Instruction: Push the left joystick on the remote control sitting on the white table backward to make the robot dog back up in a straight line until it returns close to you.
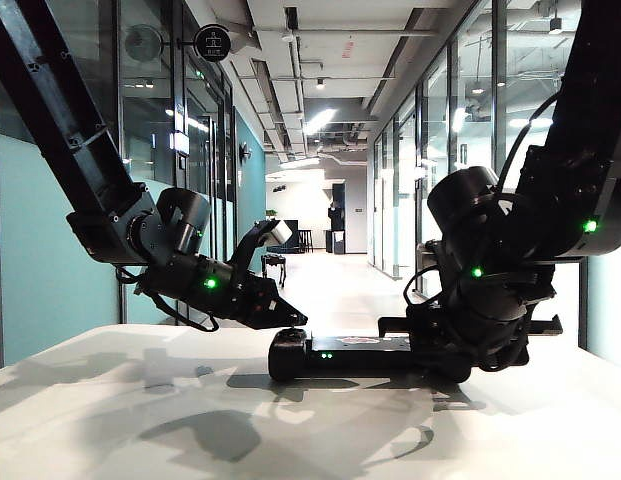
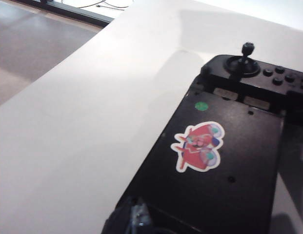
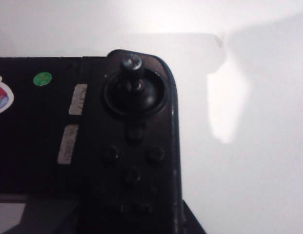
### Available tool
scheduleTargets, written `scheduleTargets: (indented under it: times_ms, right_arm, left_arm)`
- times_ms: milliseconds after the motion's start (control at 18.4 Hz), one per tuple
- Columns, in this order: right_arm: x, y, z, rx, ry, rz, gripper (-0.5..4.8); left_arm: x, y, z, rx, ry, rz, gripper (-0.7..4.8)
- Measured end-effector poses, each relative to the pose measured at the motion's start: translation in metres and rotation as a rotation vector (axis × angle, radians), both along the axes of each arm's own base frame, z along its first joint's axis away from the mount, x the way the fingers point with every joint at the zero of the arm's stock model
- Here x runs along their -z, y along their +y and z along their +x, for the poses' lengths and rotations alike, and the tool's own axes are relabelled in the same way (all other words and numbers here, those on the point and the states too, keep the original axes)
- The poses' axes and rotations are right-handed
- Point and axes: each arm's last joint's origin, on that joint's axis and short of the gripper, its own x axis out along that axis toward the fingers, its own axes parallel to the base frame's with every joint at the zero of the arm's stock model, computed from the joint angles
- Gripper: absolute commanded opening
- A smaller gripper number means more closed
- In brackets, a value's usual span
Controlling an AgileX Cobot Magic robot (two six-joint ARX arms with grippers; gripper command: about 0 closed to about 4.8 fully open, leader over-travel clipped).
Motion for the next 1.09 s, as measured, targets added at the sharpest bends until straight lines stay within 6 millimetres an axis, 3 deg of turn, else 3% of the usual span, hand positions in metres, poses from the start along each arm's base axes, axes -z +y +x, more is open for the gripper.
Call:
scheduleTargets:
  times_ms: [1087]
  right_arm:
    - [0.0000,-0.0007,0.0002,0.009,-0.002,-0.005,1.97]
  left_arm:
    - [0.0000,0.0003,-0.0009,0.039,0.007,-0.017,-0.05]
